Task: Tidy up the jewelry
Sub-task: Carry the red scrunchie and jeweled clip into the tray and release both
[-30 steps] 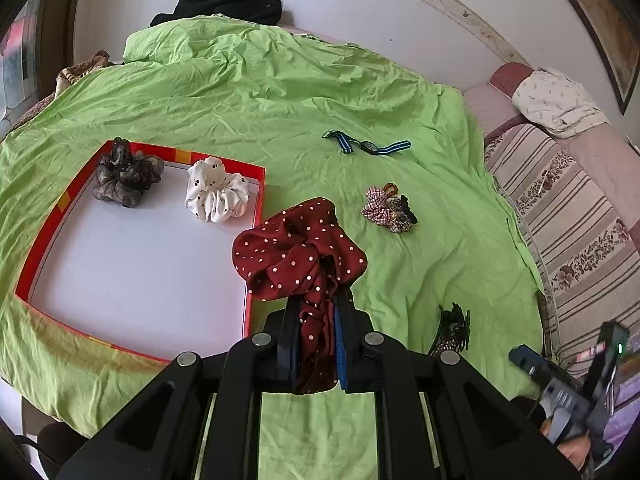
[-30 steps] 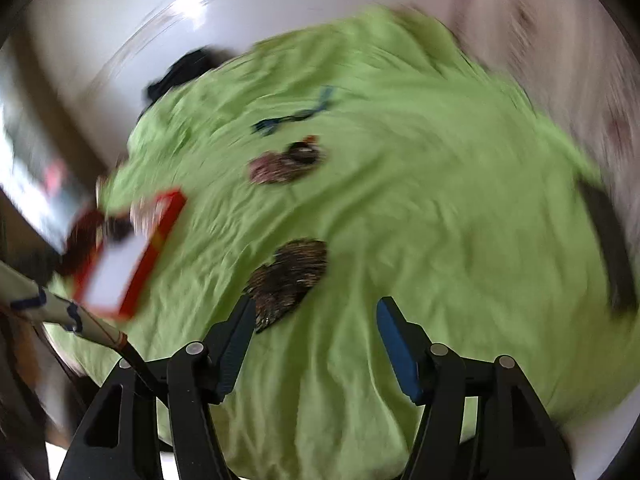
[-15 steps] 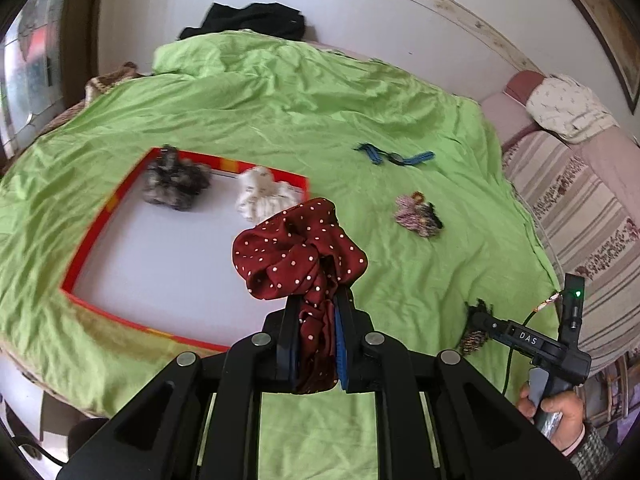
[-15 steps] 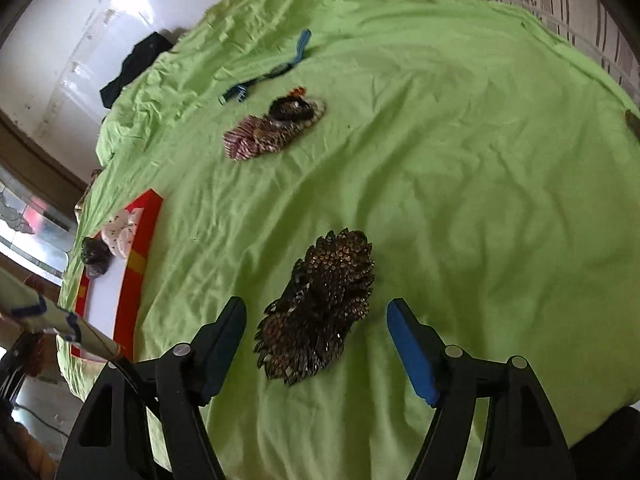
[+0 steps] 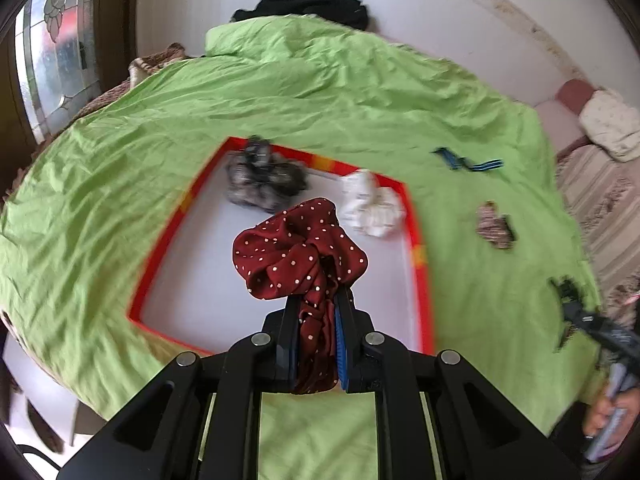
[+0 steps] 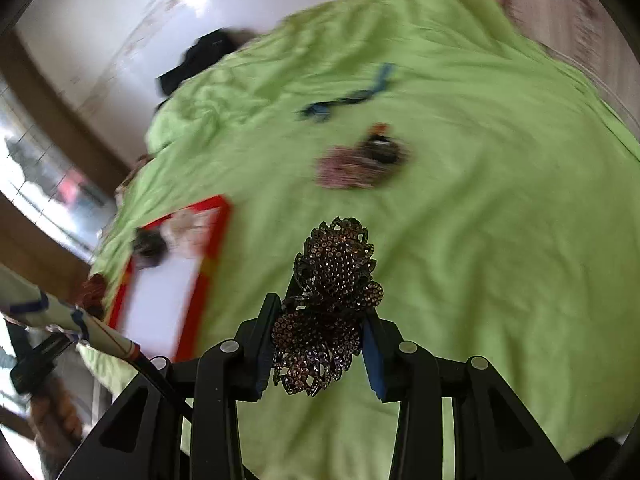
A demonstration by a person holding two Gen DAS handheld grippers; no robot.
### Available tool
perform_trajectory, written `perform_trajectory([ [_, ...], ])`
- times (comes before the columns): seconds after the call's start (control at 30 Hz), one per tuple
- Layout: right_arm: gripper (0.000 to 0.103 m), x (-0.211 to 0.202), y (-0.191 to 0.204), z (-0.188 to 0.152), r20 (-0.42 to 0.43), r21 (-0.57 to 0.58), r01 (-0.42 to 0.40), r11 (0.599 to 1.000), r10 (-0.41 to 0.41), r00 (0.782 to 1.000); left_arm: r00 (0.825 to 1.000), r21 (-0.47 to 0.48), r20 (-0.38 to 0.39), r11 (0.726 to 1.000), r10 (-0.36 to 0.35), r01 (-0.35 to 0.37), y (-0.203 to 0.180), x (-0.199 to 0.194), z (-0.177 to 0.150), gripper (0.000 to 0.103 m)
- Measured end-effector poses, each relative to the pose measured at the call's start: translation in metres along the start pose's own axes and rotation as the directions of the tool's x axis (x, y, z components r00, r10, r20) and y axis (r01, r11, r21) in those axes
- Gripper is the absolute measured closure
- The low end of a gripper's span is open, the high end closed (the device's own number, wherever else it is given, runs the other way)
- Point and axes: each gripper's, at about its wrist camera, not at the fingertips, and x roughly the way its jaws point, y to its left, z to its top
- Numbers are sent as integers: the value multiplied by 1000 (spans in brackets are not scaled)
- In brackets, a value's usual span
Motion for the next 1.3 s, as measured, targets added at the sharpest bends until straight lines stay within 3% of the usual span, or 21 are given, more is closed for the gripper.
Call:
perform_trajectory([
  [0.23,62,60,102,18,-108,-157,-144,977,128,986,996,-62,-91,998,25,-31,41,54,24,89],
  [0.4,62,118,172,17,-170,-268,-200,942,158,973,991,-58,-119,996,67,-74,61,80,41,89],
  [0.53,62,160,203,18,-198,-298,-210,931,155,968,987,-56,-137,994,88,-96,74,97,50,89],
  [0.73,62,211,221,22,-239,-285,-202,937,134,962,986,-83,-147,992,82,-95,89,112,55,87],
  [0.93,61,231,233,27,-224,-294,-170,941,105,969,991,-123,-122,990,56,-71,98,112,59,82],
  [1.03,56,233,237,29,-214,-305,-157,939,93,972,993,-147,-111,987,44,-60,101,107,59,69],
  [1.1,39,228,237,29,-200,-306,-164,938,105,974,995,-162,-95,985,38,-53,102,100,59,60],
  [1.3,35,196,237,33,-155,-311,-187,932,145,977,998,-202,-44,978,41,-49,101,66,57,52],
])
